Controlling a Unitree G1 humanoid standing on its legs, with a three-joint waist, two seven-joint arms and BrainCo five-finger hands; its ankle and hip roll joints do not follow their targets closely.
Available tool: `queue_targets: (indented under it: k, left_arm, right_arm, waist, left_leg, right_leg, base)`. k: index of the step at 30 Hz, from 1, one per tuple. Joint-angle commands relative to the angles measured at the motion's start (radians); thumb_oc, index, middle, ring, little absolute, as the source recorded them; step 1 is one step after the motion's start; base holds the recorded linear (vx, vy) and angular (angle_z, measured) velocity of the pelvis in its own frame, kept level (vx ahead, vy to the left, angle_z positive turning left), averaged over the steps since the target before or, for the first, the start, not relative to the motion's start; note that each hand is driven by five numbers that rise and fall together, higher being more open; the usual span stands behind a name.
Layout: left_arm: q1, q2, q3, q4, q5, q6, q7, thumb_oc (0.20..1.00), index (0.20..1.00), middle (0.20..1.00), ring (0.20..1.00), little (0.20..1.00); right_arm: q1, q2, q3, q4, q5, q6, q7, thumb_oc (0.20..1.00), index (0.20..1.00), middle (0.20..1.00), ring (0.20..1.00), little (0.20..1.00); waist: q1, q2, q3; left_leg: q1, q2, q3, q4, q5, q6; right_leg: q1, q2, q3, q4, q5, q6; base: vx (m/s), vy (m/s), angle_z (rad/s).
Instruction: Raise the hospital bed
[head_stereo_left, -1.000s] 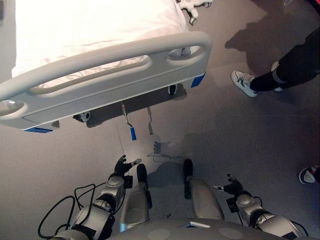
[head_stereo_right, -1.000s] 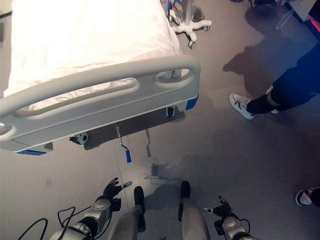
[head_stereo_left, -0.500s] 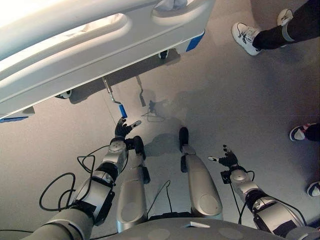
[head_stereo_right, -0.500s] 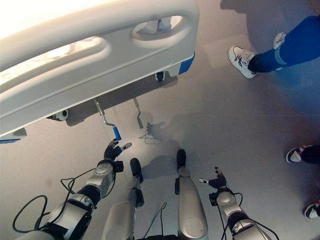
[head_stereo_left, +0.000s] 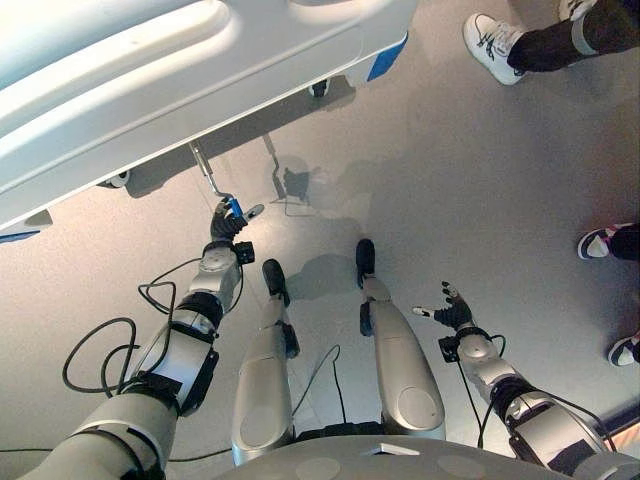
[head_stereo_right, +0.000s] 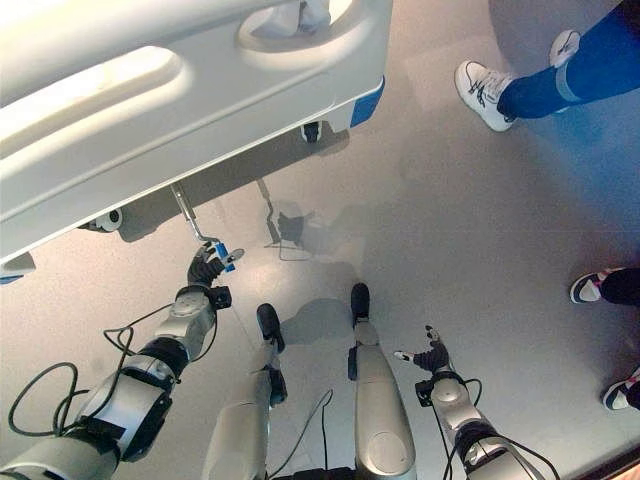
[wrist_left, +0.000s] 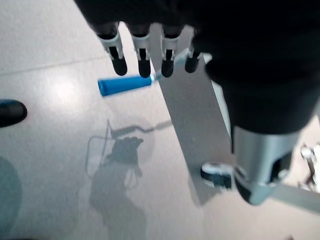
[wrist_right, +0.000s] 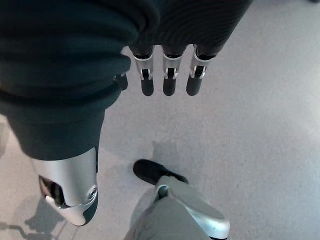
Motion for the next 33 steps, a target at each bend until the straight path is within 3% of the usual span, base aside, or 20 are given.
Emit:
queue_targets:
  k: [1,14,33]
  left_arm:
    - [-0.056,0.035,0.057,0.057,-0.042,-0.008,0.000,1.000,1.000,1.000,1.000,1.000]
    - [-0.003,0.063,0.112,0.066,-0.084,-0.008,0.014,1.000,1.000,1.000,1.000,1.000]
    - [-0.219,0.155,-0.001,0.044,-0.048,-0.016,0.027,1.000,1.000,1.000,1.000,1.000]
  right_arm:
    - [0.000,-0.025,0.012,-0.012,0.024,-0.019,-0.016,1.000,1.000,1.000,1.000,1.000]
    - [-0.008,-0.031,0.003,-0.027,0.029,-0.031,-0.034,1.000,1.000,1.000,1.000,1.000]
    - [0.077,-0.077,0.024,-0.200,0.062,-0.066,-0.024,1.000,1.000,1.000,1.000,1.000]
  waist:
    - [-0.007,-0.044,0.032]
    - [-0.001,-0.058,0.038]
    - [-0.039,-0.099,0.038]
  left_leg:
    - [-0.027,-0.017,-0.007,0.023,0.065,0.007]
    - [-0.098,-0.015,-0.013,0.018,0.080,0.004]
    - [-0.298,-0.004,-0.036,0.024,0.099,-0.007]
  right_leg:
    - [0.002,-0.040,0.025,-0.063,0.132,0.081]
    - [-0.058,-0.039,0.013,-0.074,0.147,0.083]
    - [-0.235,-0.037,-0.011,-0.067,0.156,0.091]
  base:
    - [0.00,0.000,0.00]
    - [0.00,-0.005,-0.02]
    - [0.01,-0.022,0.04]
